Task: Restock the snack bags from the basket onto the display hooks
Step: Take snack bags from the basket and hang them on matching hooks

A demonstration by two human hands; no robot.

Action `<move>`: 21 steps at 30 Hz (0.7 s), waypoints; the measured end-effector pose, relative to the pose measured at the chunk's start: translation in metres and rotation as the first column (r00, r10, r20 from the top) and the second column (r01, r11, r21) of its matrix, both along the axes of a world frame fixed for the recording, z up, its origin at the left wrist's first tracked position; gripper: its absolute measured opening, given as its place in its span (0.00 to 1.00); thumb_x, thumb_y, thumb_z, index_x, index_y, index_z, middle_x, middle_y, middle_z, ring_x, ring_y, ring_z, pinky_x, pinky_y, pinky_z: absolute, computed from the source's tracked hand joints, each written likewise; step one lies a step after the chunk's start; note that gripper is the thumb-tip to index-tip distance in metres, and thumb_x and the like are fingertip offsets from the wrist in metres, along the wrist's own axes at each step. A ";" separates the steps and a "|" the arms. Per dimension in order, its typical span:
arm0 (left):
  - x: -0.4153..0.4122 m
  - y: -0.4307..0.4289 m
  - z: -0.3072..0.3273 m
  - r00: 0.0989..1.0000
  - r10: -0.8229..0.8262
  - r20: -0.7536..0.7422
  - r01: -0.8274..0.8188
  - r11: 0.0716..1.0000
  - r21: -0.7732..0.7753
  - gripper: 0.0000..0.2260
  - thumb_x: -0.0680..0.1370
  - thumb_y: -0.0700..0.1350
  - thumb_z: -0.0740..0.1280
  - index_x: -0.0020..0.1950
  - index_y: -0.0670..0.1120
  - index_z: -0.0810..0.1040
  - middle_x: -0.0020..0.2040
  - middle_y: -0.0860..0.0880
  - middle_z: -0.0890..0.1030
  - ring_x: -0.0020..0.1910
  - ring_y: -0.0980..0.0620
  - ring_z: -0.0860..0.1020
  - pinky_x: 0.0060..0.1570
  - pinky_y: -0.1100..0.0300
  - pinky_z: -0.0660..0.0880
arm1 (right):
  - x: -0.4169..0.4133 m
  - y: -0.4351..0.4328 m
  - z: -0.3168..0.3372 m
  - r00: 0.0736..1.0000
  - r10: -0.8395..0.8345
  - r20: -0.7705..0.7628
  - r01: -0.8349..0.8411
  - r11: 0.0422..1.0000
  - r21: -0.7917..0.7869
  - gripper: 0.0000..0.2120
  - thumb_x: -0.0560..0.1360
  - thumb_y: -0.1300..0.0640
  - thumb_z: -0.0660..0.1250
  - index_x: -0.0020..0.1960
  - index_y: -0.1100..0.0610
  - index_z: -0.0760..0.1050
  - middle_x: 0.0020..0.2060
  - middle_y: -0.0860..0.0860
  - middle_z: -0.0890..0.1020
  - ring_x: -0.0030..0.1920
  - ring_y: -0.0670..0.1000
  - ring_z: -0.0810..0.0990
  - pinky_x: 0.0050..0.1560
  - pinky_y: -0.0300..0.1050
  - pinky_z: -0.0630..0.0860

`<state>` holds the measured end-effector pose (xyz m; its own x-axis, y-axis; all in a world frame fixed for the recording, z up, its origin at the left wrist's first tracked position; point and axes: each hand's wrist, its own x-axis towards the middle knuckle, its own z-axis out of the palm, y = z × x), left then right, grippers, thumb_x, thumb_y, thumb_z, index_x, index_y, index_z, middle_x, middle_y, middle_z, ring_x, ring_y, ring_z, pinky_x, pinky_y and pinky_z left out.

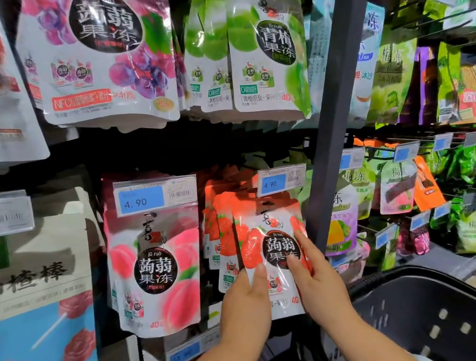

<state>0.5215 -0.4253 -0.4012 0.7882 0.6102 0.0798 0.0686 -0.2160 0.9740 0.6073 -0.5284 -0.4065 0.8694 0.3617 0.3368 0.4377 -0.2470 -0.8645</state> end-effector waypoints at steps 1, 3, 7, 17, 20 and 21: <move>0.001 0.001 0.001 1.000 -0.007 -0.002 0.007 1.000 0.025 0.10 0.83 0.54 0.57 0.58 0.54 0.76 0.52 0.55 0.79 0.52 0.55 0.76 0.48 0.62 0.68 | 0.003 0.001 -0.003 1.000 -0.008 0.002 0.008 1.000 -0.006 0.24 0.82 0.53 0.62 0.74 0.35 0.61 0.66 0.37 0.69 0.66 0.39 0.69 0.64 0.36 0.65; 0.003 0.005 0.001 1.000 -0.012 -0.013 0.013 0.997 0.071 0.08 0.83 0.52 0.59 0.58 0.55 0.75 0.51 0.55 0.79 0.50 0.54 0.76 0.45 0.61 0.68 | 0.008 0.002 -0.006 1.000 -0.027 0.012 0.027 0.999 -0.043 0.24 0.82 0.50 0.61 0.72 0.31 0.59 0.64 0.41 0.71 0.63 0.40 0.69 0.63 0.38 0.67; 0.007 0.010 0.002 0.999 0.025 -0.034 -0.019 0.985 0.170 0.07 0.82 0.52 0.61 0.56 0.51 0.75 0.47 0.53 0.79 0.49 0.51 0.76 0.45 0.59 0.69 | 0.019 0.005 -0.008 0.998 -0.047 0.035 0.051 0.992 -0.116 0.23 0.82 0.47 0.60 0.73 0.31 0.59 0.58 0.47 0.74 0.54 0.41 0.72 0.59 0.42 0.70; 0.027 0.020 0.007 0.998 0.058 -0.022 -0.042 0.889 0.456 0.29 0.83 0.50 0.58 0.78 0.66 0.46 0.79 0.56 0.41 0.78 0.49 0.46 0.76 0.46 0.53 | 0.011 0.012 -0.011 0.970 -0.074 0.233 0.130 0.964 -0.232 0.24 0.83 0.51 0.58 0.78 0.43 0.58 0.73 0.45 0.59 0.72 0.41 0.62 0.63 0.32 0.60; 0.037 0.030 0.003 0.999 0.024 -0.031 -0.009 0.917 0.399 0.26 0.84 0.51 0.56 0.77 0.67 0.49 0.79 0.58 0.37 0.79 0.49 0.43 0.76 0.49 0.50 | 0.012 0.018 -0.010 0.969 0.036 0.243 0.042 0.951 -0.307 0.28 0.83 0.48 0.55 0.80 0.42 0.47 0.76 0.32 0.44 0.73 0.33 0.49 0.70 0.37 0.58; 0.040 0.033 0.002 1.000 0.019 -0.025 -0.007 0.925 0.380 0.25 0.84 0.52 0.56 0.77 0.67 0.50 0.79 0.59 0.37 0.79 0.50 0.43 0.76 0.50 0.50 | 0.014 0.019 -0.010 0.971 0.060 0.231 0.021 0.942 -0.335 0.29 0.84 0.48 0.55 0.80 0.43 0.45 0.75 0.32 0.41 0.73 0.33 0.47 0.72 0.39 0.57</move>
<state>0.5612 -0.3921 -0.3989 0.7857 0.5488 0.2854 0.1000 -0.5680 0.8169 0.6217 -0.5090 -0.4167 0.7718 0.5043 0.3873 0.6254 -0.4920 -0.6056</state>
